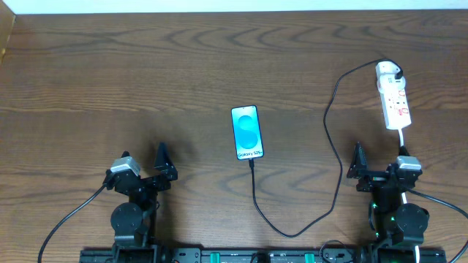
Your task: Plug charger to phone and switch on socket
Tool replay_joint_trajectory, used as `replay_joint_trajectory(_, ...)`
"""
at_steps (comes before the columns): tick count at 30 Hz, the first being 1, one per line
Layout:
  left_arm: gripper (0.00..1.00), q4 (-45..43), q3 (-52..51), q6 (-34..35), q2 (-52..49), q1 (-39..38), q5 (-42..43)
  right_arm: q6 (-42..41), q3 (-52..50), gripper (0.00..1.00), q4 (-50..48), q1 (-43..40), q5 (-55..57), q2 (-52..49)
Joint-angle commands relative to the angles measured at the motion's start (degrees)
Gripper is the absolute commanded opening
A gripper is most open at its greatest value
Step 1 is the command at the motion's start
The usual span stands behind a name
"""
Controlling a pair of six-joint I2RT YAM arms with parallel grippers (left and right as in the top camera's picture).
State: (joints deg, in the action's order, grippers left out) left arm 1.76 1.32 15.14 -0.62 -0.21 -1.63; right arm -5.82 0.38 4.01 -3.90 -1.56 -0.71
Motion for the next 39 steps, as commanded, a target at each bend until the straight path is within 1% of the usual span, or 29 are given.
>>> replay_joint_trajectory(1,0.94,2.29,-1.09,-0.50,0.39,0.26,-0.55,3.48,-0.07,0.99,0.35,0.24,0.81,0.44)
replay_joint_trajectory(3,0.94,2.29,-1.09,-0.50,0.39,0.26,-0.55,4.39,-0.07,0.99,0.35,0.26,0.79,0.44)
replay_joint_trajectory(39,0.94,2.29,-1.09,-0.50,0.39,0.26,-0.55,4.37,-0.07,0.99,0.31,0.24,0.79,0.44)
